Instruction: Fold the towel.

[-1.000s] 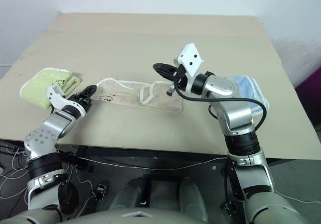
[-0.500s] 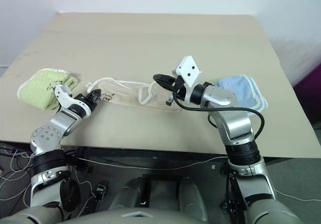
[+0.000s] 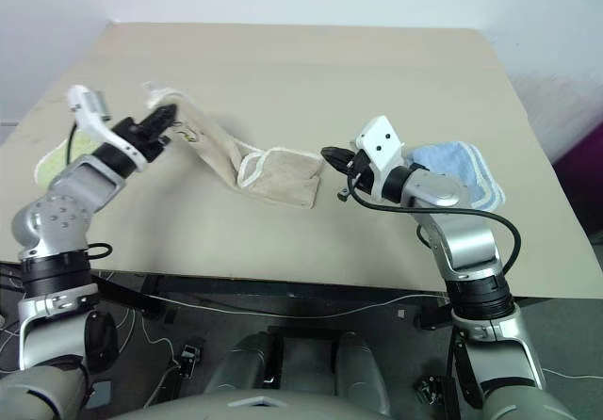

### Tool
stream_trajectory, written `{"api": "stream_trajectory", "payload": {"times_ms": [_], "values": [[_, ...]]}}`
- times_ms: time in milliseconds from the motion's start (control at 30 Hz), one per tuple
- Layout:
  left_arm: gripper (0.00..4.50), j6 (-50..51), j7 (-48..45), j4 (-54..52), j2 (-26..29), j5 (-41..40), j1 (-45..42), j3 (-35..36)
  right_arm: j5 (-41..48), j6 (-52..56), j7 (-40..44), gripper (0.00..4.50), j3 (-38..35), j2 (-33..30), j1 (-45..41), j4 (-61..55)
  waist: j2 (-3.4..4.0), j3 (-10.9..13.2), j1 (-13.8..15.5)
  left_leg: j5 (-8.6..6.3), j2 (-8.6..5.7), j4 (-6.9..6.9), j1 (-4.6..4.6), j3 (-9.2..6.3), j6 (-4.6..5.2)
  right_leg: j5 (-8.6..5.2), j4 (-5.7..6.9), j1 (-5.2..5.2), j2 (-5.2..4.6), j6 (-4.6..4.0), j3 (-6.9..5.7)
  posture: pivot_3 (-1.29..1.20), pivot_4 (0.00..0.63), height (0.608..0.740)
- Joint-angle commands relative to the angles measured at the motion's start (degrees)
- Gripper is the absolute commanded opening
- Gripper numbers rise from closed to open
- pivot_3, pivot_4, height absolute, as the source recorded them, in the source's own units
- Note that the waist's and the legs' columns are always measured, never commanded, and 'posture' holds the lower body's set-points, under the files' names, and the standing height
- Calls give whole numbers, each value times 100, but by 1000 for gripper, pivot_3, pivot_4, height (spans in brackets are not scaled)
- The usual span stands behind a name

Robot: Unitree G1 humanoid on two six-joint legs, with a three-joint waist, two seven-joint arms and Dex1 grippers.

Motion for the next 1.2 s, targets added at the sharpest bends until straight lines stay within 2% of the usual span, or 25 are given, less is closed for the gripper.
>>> {"api": "stream_trajectory", "payload": {"times_ms": [33,133,300,433,567,667,933,1033,1100,1167,1200], "values": [[11,-458,-993,-403,179,792,-165,-1068,-34,-101,-98,0,-160,-52,20,-78,0,0,-9,0,1,-2,0,0,0,0,-1,0,0,0,0,0,150,740],[11,-921,-1563,-238,259,1614,-284,-1936,-43,-105,-156,0,-167,-45,52,-96,2,1,-40,0,3,-13,0,3,-1,0,-7,-4,3,0,3,0,150,740],[11,-1553,-2209,92,333,2699,-440,-2902,-56,-76,-264,0,-217,-55,154,-203,2,2,-27,1,5,-20,0,2,-2,0,-15,-5,4,0,4,0,150,740],[11,-1915,-2439,243,274,3289,-402,-3305,-64,-58,-312,0,-245,-74,210,-254,2,2,-13,1,5,-24,0,2,-1,0,-23,-3,3,0,3,0,150,740],[11,-1825,-2525,307,84,3238,-322,-3123,-71,-44,-338,0,-253,-75,245,-296,2,2,-13,1,5,-29,-1,2,0,0,-28,-2,3,0,3,0,150,740],[631,-1589,-2590,252,-19,2975,-274,-2815,-70,-33,-349,0,-244,-71,260,-324,2,2,-22,1,5,-29,-1,1,0,0,-28,-2,3,0,3,0,150,740],[3267,-1097,-2683,-204,75,2504,80,-2145,-99,-54,-329,0,-188,-54,206,-263,2,2,-26,1,6,-29,-1,1,0,0,-28,-3,3,1,3,0,150,740],[4244,-925,-2691,-531,58,1970,302,-1582,-98,-45,-332,0,-151,-18,157,-249,2,2,-31,1,7,-29,0,1,0,0,-28,-3,3,1,3,0,150,740],[4244,-782,-2490,-570,-4,1686,384,-1161,-80,-28,-320,0,-108,25,125,-239,1,2,-27,1,9,-29,0,0,0,0,-28,-3,-2,1,3,0,150,740],[4244,-900,-2083,-437,-59,1827,413,-925,-67,-5,-327,0,-27,124,57,-198,1,2,-24,1,9,-29,0,-1,0,0,-28,-2,-2,1,2,0,150,740],[4054,-1071,-1894,-348,-63,2025,433,-909,-74,12,-361,0,32,209,0,-160,2,2,-31,1,9,-29,0,-1,0,1,-28,-2,-1,1,2,0,150,740]]}}
